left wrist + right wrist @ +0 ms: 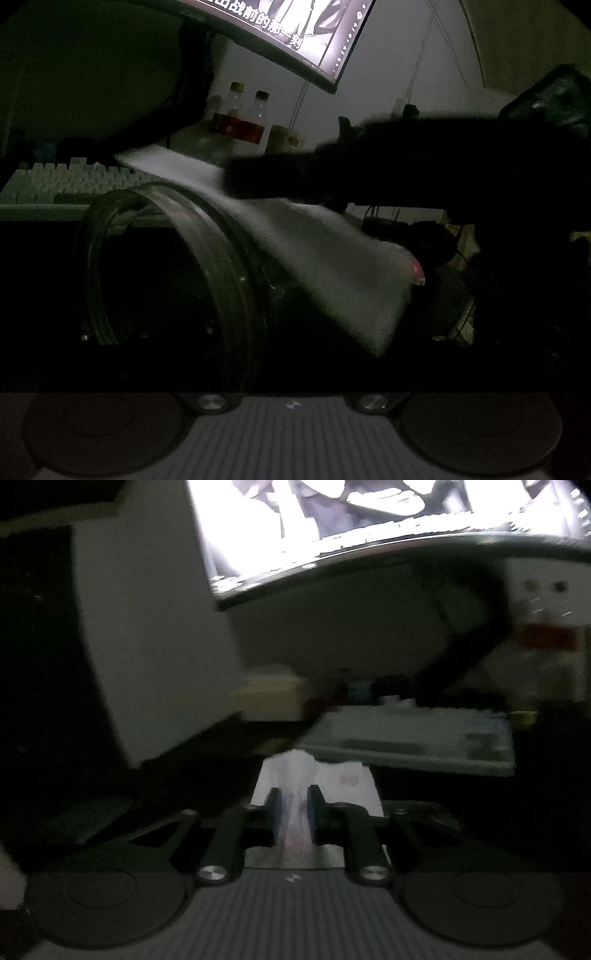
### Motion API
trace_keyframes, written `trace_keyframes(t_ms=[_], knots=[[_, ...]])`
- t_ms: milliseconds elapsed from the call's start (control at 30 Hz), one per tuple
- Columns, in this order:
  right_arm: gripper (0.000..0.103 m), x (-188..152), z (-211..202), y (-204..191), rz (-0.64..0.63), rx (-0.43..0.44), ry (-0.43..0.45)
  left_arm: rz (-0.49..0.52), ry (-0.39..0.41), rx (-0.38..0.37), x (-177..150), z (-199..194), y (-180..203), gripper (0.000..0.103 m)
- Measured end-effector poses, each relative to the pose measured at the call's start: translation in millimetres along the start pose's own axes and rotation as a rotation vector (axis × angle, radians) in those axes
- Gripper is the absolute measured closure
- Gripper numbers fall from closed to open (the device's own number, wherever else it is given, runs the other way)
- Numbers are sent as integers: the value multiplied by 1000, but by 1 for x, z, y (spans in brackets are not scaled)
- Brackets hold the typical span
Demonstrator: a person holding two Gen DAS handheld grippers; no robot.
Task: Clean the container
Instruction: 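Rub the tissue along the jar's side with the right tool, then wipe the jar wall near the rim with the tissue in the right tool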
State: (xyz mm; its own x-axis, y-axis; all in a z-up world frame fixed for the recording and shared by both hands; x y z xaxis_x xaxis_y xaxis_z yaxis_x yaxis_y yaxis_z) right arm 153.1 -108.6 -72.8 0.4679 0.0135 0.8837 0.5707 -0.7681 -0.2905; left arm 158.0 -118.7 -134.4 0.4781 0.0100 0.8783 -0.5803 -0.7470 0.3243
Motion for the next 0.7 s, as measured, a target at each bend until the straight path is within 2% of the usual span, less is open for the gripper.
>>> trace_keyframes(t_ms=[33,133,167,200,300,400,533,700], knots=[[86,1,1,2,-17,-13,0,4,0,0,-2,1,0,0],[86,2,-1,27,-70,-188,12,24,0,3,-2,4,2,0],[86,2,-1,38,-53,-238,16,21,1,1,-1,5,2,0],[81,2,-3,49,-33,-286,21,16,0,-3,1,6,2,0],[81,-1,-7,56,47,-278,53,27,-8,-3,3,10,3,0],[81,-2,-8,51,-13,-298,68,87,-16,42,-1,13,7,0],[81,-1,-6,56,44,-243,64,161,-47,94,-10,11,17,0],[81,-2,-7,53,17,-252,69,204,-73,70,-18,8,34,0]])
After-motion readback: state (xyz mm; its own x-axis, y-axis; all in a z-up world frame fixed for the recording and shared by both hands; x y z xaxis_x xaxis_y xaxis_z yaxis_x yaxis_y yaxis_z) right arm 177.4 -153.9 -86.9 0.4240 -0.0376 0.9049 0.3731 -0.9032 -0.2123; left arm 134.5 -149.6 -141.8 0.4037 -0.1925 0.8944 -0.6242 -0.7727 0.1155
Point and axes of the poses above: each gripper's, at about its wrist camera, not at the fingertips, and z roughly the way its jaws point, y to its right, x to its top, the point moved 10 cm from there along z, roughly the way its jaws point, and after that the axes turned 2 degrees about y, right-handed, at the moved point
